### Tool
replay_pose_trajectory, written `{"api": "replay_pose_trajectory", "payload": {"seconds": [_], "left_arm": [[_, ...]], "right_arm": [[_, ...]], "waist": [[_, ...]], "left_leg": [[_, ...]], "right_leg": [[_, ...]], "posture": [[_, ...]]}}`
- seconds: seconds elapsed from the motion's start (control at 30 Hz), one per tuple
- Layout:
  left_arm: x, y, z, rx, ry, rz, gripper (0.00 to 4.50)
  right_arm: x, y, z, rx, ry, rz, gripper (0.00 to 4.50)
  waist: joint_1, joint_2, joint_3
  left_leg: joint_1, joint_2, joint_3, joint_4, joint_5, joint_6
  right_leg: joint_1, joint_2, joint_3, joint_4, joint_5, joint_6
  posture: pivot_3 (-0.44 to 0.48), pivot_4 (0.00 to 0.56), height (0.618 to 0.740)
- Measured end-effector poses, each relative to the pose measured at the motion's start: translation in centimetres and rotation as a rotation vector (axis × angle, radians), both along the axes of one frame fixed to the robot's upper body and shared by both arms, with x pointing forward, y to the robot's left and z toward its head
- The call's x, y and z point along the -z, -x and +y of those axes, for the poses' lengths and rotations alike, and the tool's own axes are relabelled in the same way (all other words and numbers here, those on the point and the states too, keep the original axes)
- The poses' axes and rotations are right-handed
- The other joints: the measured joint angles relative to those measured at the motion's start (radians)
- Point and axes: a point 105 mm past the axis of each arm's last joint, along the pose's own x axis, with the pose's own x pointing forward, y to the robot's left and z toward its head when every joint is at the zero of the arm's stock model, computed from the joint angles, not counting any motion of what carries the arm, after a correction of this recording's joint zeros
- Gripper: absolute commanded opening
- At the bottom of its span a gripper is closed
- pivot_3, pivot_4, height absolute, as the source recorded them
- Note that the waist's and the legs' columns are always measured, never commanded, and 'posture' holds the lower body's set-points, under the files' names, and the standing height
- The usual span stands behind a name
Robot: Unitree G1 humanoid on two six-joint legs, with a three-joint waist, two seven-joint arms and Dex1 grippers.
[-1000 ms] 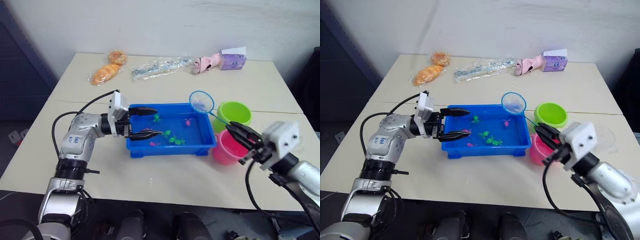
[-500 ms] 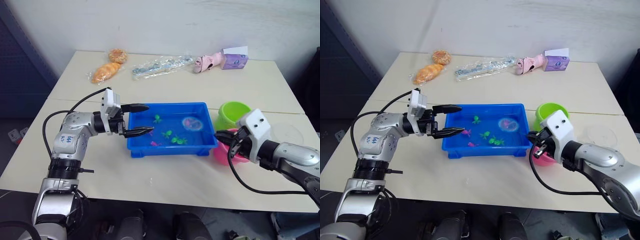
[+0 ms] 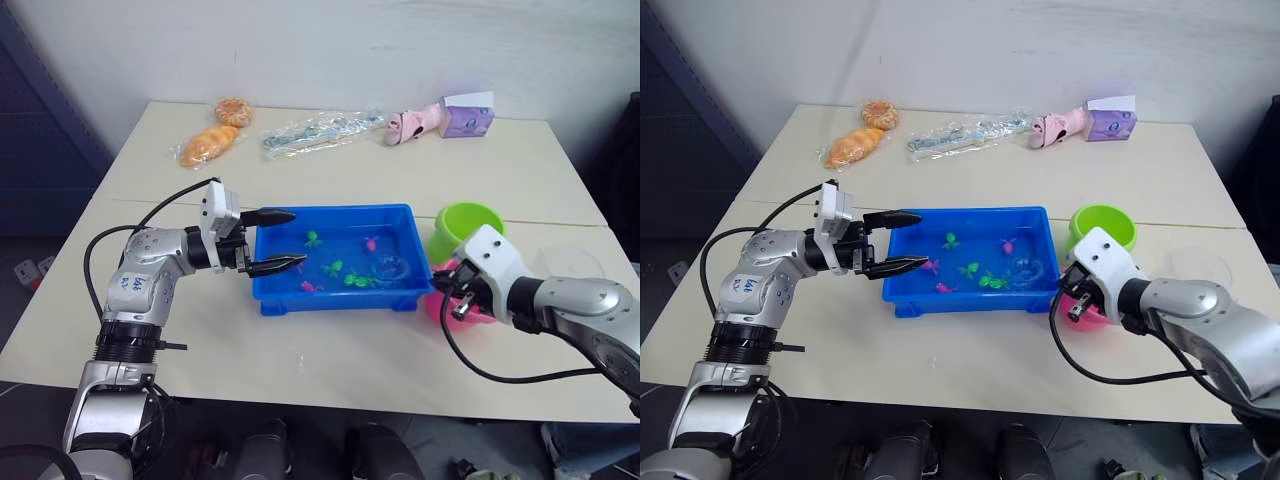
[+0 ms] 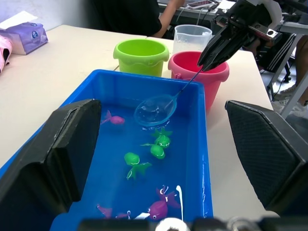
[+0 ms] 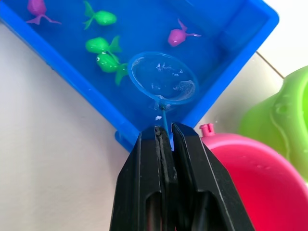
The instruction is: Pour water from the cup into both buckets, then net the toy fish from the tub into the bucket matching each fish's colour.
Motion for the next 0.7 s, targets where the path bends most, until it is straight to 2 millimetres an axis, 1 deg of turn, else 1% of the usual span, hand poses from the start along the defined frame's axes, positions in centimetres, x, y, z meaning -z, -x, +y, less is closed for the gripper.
{"api": "replay_pose_trajectory", "payload": {"seconds": [0.2,0.37,0.53,0.7], "left_arm": [[-0.2,0.3,0.0,-0.002,-0.002,-0.020,4.44],[0.1,0.4,0.3,-0.014,-0.003,-0.011,4.44],[-0.1,0.4,0.2,-0.018,-0.003,-0.021,4.44],[-0.2,0.5,0.1,-0.021,-0.003,-0.030,4.44]], "right_arm": [[0.4,-1.6,0.4,0.015,0.017,-0.013,0.00],[1.0,-3.0,1.3,0.007,0.036,-0.013,0.00],[0.2,-4.6,2.6,-0.004,0.032,-0.046,0.00],[0.4,-5.2,2.9,0.007,0.025,-0.046,0.00]], "waist": [[0.001,0.000,0.000],[0.000,0.000,0.000],[-0.002,0.000,0.000],[0.001,0.000,0.000]], "left_leg": [[0.000,0.000,0.000,0.000,0.000,0.000],[0.000,0.000,0.000,0.000,0.000,0.000],[0.000,0.000,0.000,-0.001,0.001,-0.001],[-0.001,0.000,0.000,0.000,0.000,-0.001]], "right_leg": [[0.000,0.000,0.000,0.000,0.000,0.000],[-0.001,0.000,0.000,0.000,0.000,0.000],[-0.002,0.000,0.000,0.001,0.000,0.000],[-0.002,0.000,0.000,0.001,0.000,0.000]], "posture": [[0.000,0.150,0.740],[0.000,0.150,0.740],[0.000,0.150,0.740],[0.000,0.150,0.740]]}}
